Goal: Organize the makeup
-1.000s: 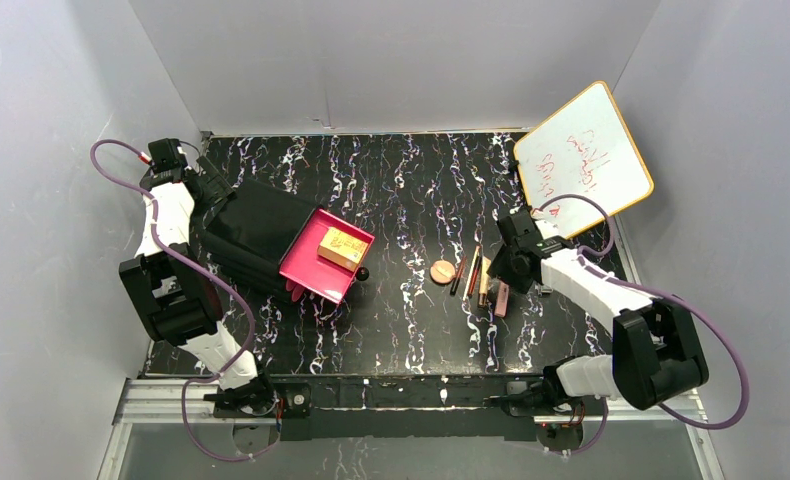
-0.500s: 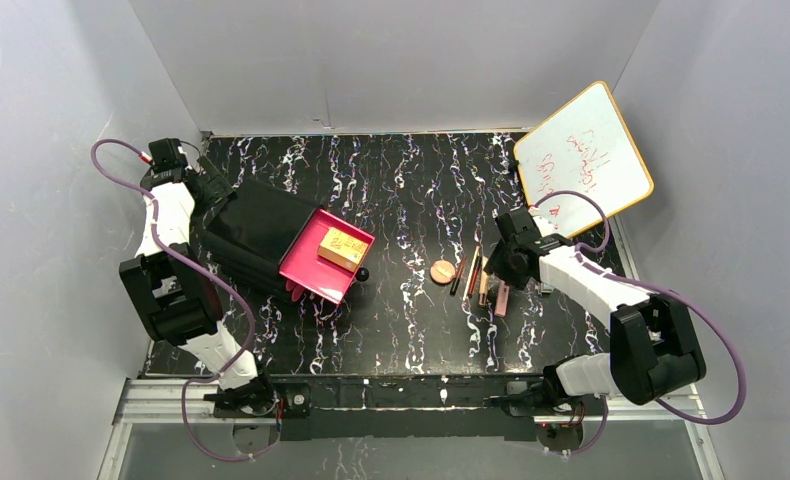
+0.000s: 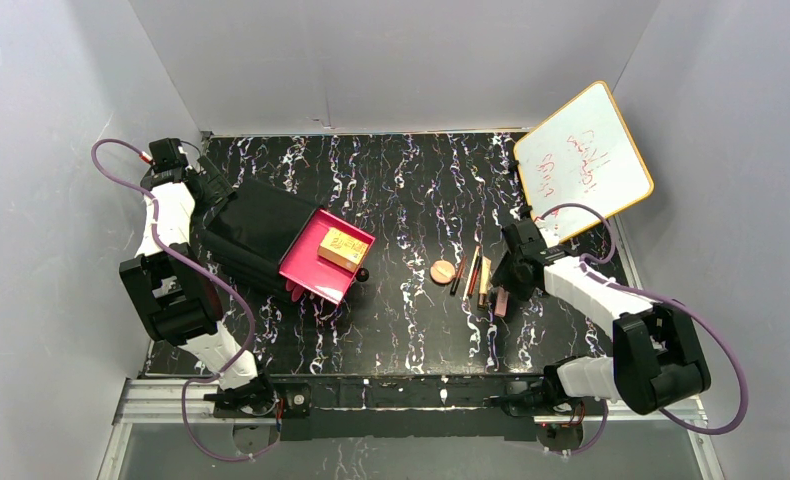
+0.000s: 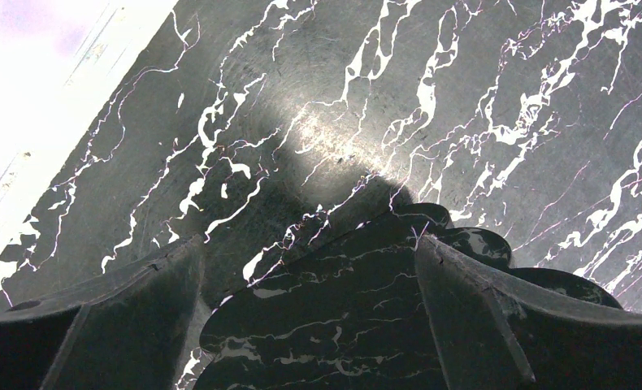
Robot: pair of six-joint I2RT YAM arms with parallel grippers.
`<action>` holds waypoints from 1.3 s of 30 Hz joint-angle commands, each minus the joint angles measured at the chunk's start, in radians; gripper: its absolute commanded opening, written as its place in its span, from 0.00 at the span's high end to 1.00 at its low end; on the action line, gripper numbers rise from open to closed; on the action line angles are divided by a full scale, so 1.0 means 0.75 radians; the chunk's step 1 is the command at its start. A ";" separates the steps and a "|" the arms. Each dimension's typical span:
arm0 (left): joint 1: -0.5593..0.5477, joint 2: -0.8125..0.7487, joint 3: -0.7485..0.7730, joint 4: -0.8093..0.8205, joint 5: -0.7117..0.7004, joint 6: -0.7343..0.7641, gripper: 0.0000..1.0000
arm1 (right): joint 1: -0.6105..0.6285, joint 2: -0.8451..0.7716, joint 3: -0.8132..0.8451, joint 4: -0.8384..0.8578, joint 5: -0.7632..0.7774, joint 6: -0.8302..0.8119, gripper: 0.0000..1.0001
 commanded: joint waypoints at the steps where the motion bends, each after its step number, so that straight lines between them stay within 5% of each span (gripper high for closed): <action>1: -0.028 -0.046 0.002 -0.092 0.032 0.039 0.02 | -0.009 0.011 -0.013 0.047 -0.011 0.009 0.48; 39: -0.036 -0.021 0.022 -0.101 0.026 0.047 0.02 | 0.114 0.049 0.202 -0.018 0.141 -0.076 0.50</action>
